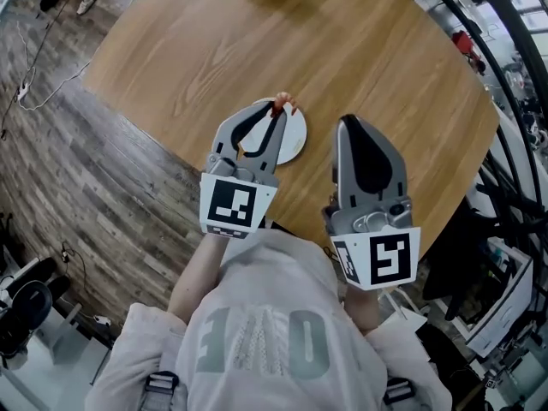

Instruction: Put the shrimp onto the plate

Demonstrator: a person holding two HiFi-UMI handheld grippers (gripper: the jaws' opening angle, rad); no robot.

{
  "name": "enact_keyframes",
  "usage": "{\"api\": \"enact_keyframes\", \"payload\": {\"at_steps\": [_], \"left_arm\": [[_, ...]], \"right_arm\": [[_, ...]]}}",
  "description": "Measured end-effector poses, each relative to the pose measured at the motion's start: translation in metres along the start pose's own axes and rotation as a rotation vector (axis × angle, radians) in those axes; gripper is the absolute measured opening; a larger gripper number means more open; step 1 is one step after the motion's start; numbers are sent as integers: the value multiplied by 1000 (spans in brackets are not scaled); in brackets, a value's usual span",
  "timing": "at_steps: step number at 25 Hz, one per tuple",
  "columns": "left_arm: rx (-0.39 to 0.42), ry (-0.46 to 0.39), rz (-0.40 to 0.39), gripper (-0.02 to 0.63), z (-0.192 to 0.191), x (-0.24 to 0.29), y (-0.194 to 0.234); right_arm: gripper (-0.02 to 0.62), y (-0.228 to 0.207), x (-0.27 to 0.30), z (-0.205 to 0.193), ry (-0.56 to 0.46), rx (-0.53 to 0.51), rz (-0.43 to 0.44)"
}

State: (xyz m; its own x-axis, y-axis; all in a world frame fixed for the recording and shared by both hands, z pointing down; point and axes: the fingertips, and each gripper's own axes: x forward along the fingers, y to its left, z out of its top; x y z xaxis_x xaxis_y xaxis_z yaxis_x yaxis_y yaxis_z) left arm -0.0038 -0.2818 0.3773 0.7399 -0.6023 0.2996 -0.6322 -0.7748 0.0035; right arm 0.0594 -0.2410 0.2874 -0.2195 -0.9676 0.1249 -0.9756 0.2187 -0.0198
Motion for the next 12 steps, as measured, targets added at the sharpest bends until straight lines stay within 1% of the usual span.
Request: {"api": "enact_keyframes", "payload": {"at_steps": [3, 7, 9, 12], "left_arm": [[-19, 146, -36, 59, -41, 17, -8], [-30, 340, -59, 60, -91, 27, -17], [-20, 412, -74, 60, -110, 27, -20], [-18, 492, -94, 60, -128, 26, -23]], "right_arm": [[27, -5, 3, -8, 21, 6, -5], [28, -20, 3, -13, 28, 20, -40], [28, -27, 2, -16, 29, 35, -53], [28, -29, 0, -22, 40, 51, -58]]}}
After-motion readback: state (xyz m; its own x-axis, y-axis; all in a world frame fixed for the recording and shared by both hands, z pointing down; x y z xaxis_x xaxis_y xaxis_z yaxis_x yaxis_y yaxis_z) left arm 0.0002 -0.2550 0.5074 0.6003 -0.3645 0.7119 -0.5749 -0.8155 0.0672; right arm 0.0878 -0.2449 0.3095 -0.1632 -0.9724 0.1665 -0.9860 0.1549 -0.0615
